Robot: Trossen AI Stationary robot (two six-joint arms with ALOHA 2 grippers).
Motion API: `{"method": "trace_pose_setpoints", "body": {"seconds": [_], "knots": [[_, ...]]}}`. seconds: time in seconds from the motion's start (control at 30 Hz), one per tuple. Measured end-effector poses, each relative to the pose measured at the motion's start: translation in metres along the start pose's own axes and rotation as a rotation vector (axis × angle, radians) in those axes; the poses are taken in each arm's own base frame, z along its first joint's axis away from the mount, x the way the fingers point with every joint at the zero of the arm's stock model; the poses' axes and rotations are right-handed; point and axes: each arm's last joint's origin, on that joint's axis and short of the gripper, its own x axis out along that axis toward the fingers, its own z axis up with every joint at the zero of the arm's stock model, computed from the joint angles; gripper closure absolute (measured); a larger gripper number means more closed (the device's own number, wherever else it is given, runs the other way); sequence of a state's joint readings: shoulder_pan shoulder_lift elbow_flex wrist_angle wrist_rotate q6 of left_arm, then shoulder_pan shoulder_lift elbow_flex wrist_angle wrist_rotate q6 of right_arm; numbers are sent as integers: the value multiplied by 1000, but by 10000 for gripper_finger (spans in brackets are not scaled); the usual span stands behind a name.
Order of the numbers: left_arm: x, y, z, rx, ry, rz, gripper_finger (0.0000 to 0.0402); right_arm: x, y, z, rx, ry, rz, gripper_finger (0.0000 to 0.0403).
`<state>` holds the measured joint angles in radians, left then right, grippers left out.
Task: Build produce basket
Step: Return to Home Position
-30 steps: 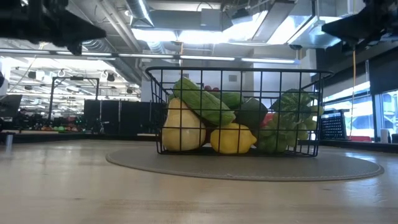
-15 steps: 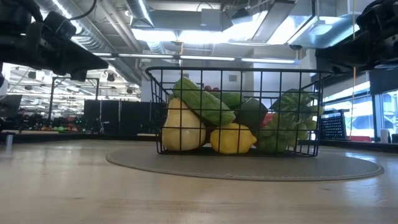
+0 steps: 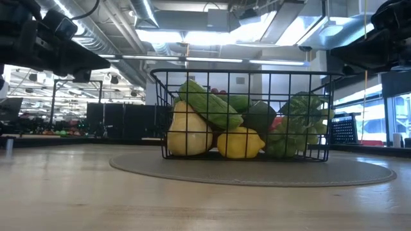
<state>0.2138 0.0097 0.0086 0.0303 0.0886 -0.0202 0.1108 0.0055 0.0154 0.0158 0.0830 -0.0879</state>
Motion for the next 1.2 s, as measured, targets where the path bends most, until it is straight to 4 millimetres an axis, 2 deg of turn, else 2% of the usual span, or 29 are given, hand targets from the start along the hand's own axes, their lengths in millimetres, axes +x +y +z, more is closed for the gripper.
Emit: {"method": "trace_pose_setpoints", "body": {"seconds": [1.2], "knots": [[0, 0, 0, 5, 3, 2, 401, 0, 0, 0, 1, 0, -2, 402]]}}
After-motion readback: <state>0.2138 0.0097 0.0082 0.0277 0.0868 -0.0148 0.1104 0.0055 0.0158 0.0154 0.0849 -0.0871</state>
